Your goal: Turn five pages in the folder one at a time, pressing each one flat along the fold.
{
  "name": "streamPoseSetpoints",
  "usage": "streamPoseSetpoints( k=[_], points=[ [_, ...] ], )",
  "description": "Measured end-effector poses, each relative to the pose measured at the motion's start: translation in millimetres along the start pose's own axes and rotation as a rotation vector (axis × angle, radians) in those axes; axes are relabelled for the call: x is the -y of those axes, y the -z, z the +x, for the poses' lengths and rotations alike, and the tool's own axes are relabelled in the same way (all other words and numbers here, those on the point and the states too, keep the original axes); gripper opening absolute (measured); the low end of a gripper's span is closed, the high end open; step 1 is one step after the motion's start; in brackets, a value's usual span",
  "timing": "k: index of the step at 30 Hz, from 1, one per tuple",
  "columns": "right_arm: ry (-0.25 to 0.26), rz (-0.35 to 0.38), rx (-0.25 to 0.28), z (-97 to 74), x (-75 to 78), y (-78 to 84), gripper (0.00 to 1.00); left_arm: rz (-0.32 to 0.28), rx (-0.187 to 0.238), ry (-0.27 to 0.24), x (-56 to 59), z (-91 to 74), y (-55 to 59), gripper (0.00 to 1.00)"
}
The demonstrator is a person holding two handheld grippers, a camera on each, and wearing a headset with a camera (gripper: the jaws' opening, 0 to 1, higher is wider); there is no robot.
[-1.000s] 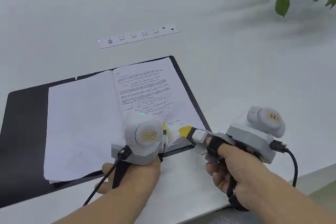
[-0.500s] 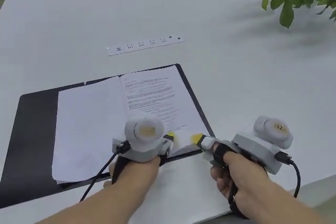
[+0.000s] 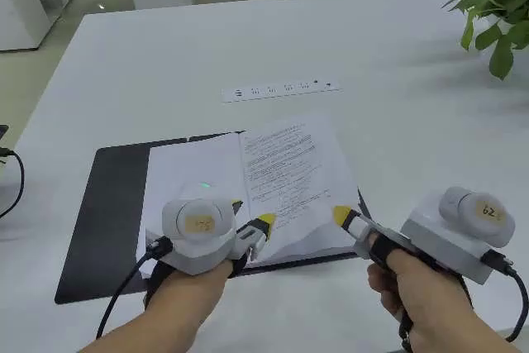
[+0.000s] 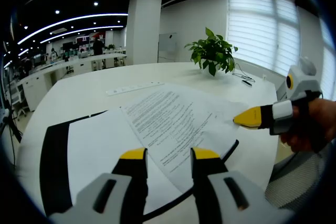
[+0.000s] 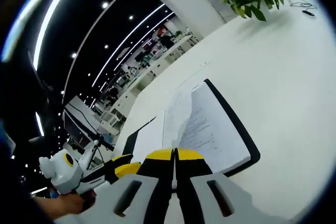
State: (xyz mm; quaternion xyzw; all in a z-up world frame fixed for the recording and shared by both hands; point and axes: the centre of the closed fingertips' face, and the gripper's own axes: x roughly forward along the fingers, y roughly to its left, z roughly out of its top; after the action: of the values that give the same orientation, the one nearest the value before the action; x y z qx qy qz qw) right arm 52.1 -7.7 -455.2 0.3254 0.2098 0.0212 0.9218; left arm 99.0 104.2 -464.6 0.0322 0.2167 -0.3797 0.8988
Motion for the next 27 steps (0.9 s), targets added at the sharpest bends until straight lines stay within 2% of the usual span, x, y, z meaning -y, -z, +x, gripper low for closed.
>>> streamPoseSetpoints(
  k=[5,9,15,19,22,25,27],
  points=[
    [-0.018,-0.148,0.005,0.3,-27.9,-0.3,0.00,-0.027,0.031,-0.036,-23.6,-27.8,-6.3,0.33],
    [-0.068,-0.243,0.004,3.1,-54.8,0.8,0.00,-0.054,0.059,-0.070,-42.9,-48.8,-9.2,0.33],
    [-0.120,-0.307,-0.008,11.7,-87.5,7.2,0.00,-0.098,0.094,-0.119,-66.8,-76.9,-10.6,0.33],
    [-0.159,-0.351,-0.027,20.9,-109.7,16.0,0.00,-0.104,0.104,-0.146,-78.9,-91.2,-10.5,0.33],
    [-0.192,-0.385,-0.057,29.9,-127.1,28.0,0.00,-0.116,0.117,-0.166,-88.5,-102.0,-10.6,0.33],
    [-0.206,-0.411,-0.084,37.8,-137.3,38.4,0.00,-0.120,0.119,-0.187,-98.4,-111.4,-8.6,0.33],
    [-0.218,-0.457,-0.109,44.1,-144.7,47.8,0.00,-0.124,0.123,-0.201,-103.9,-117.9,-7.1,0.33]
  ],
)
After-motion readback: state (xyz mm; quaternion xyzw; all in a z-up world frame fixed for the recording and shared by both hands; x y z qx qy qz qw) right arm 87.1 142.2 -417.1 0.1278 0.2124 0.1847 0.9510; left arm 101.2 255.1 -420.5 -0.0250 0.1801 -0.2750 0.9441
